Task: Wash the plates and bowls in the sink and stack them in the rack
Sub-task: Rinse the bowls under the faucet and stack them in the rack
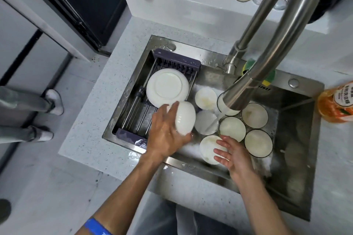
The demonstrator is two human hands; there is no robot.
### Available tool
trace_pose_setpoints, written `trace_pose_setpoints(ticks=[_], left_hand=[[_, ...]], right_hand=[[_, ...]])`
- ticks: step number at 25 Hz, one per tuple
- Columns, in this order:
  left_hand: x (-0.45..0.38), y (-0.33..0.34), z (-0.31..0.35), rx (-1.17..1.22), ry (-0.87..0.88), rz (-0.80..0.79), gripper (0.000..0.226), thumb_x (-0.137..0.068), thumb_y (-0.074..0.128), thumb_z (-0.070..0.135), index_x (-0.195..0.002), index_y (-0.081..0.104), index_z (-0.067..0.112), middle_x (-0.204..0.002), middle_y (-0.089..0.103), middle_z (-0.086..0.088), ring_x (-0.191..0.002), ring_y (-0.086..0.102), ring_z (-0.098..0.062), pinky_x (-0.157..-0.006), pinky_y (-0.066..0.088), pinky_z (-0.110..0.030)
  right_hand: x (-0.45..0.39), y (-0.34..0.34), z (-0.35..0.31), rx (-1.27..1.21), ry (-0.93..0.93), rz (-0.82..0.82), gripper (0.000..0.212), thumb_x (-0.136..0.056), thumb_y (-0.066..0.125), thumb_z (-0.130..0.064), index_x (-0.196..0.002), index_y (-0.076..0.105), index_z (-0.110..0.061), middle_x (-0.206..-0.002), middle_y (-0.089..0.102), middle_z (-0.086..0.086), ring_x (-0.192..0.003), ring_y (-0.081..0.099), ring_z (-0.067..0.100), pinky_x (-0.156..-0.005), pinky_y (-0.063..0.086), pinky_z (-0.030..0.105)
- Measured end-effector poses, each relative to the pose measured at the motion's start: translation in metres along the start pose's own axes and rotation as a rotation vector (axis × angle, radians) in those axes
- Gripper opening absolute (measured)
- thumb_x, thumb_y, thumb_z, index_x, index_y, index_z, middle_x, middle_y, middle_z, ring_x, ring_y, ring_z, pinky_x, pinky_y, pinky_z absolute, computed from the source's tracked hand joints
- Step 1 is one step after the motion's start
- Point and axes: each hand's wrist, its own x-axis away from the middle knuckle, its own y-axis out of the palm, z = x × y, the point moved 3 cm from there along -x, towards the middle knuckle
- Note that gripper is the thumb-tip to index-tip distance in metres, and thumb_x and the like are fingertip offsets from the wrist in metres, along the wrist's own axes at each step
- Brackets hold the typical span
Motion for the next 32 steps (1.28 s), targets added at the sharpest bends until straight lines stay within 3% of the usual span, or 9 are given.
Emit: trace_pose_setpoints(ticks=[3, 9, 13, 18, 22, 24, 27, 29, 32], left_hand=[[-0.006, -0.023, -0.048, -0.233, -0.170, -0.048, 0.107, -0.065, 0.083, 0.049, -0.152, 0.026, 0.024, -0.144, 0.032, -0.014, -0.128, 0.032, -0.032, -0.097, 0.047, -0.051], [-0.026, 0.002, -0.065, -0.522, -0.229, -0.279, 0.097, -0.072, 0.078, 0.048, -0.146, 0.023, 0.020, -0.145, 0.028, -0.016, -0.128, 0.031, -0.035, -0.088, 0.055, -0.044], [-0.031, 0.012, -0.068, -0.633, -0.230, -0.284, 0.087, -0.081, 0.074, 0.026, -0.148, 0.019, 0.021, -0.146, 0.023, -0.017, -0.130, 0.028, -0.035, -0.087, 0.057, -0.043], [-0.029, 0.009, -0.061, -0.485, -0.241, -0.215, 0.073, -0.086, 0.068, 0.045, -0.144, 0.033, 0.017, -0.145, 0.028, -0.018, -0.126, 0.033, -0.035, -0.097, 0.049, -0.048], [-0.021, 0.014, -0.013, -0.055, 0.069, 0.074, 0.045, -0.088, 0.065, 0.021, -0.131, 0.056, 0.011, -0.133, 0.050, -0.013, -0.117, 0.046, -0.029, -0.098, 0.043, -0.043], [-0.024, 0.027, 0.013, 0.270, 0.106, -0.027, 0.034, -0.089, 0.060, 0.014, -0.122, 0.063, 0.012, -0.119, 0.061, -0.004, -0.107, 0.056, -0.018, -0.093, 0.048, -0.032], [-0.026, 0.056, 0.024, 0.512, -0.089, -0.115, 0.024, -0.092, 0.058, 0.006, -0.110, 0.069, 0.017, -0.104, 0.070, 0.007, -0.084, 0.062, 0.003, -0.076, 0.049, -0.016], [-0.021, 0.070, 0.019, 0.519, -0.136, -0.128, 0.023, -0.093, 0.060, 0.004, -0.108, 0.070, 0.018, -0.103, 0.070, 0.010, -0.081, 0.061, 0.007, -0.073, 0.047, -0.009], [-0.015, 0.086, 0.006, 0.492, -0.163, -0.154, 0.022, -0.093, 0.061, 0.006, -0.107, 0.070, 0.020, -0.101, 0.070, 0.015, -0.085, 0.062, 0.006, -0.077, 0.049, -0.014]], right_hand=[[0.000, 0.004, 0.008, -0.004, 0.019, -0.002, 0.020, -0.094, 0.060, -0.028, -0.107, 0.068, -0.015, -0.112, 0.069, 0.009, -0.085, 0.069, 0.030, -0.064, 0.054, 0.035], [-0.002, 0.007, 0.019, -0.017, 0.098, -0.014, 0.020, -0.094, 0.059, -0.025, -0.106, 0.067, -0.013, -0.115, 0.068, 0.012, -0.088, 0.067, 0.032, -0.065, 0.052, 0.037], [-0.005, 0.003, 0.020, 0.018, 0.095, 0.014, 0.020, -0.093, 0.060, -0.025, -0.106, 0.068, -0.012, -0.113, 0.069, 0.011, -0.089, 0.068, 0.032, -0.066, 0.053, 0.037], [-0.004, 0.006, 0.022, 0.061, 0.089, 0.028, 0.023, -0.091, 0.062, -0.025, -0.108, 0.067, -0.010, -0.105, 0.071, 0.009, -0.084, 0.068, 0.031, -0.061, 0.053, 0.033], [-0.027, 0.002, 0.026, 0.156, 0.063, 0.075, 0.013, -0.092, 0.062, -0.022, -0.101, 0.067, -0.016, -0.099, 0.073, 0.008, -0.079, 0.069, 0.029, -0.061, 0.055, 0.034], [-0.055, -0.008, 0.026, 0.406, -0.066, 0.159, 0.016, -0.092, 0.058, -0.016, -0.101, 0.067, -0.025, -0.108, 0.071, 0.008, -0.087, 0.067, 0.028, -0.071, 0.054, 0.038], [-0.101, -0.031, 0.020, 1.188, -0.303, 0.181, 0.044, -0.089, 0.051, -0.009, -0.130, 0.057, -0.023, -0.134, 0.057, 0.005, -0.121, 0.054, 0.027, -0.097, 0.046, 0.038], [-0.124, -0.044, 0.021, 1.454, -0.319, 0.154, 0.054, -0.090, 0.050, -0.008, -0.142, 0.047, -0.022, -0.142, 0.049, 0.004, -0.127, 0.047, 0.029, -0.101, 0.044, 0.038], [-0.148, -0.052, 0.029, 1.672, -0.387, 0.172, 0.040, -0.096, 0.047, -0.014, -0.134, 0.056, -0.023, -0.134, 0.056, 0.001, -0.118, 0.050, 0.031, -0.092, 0.048, 0.038]])
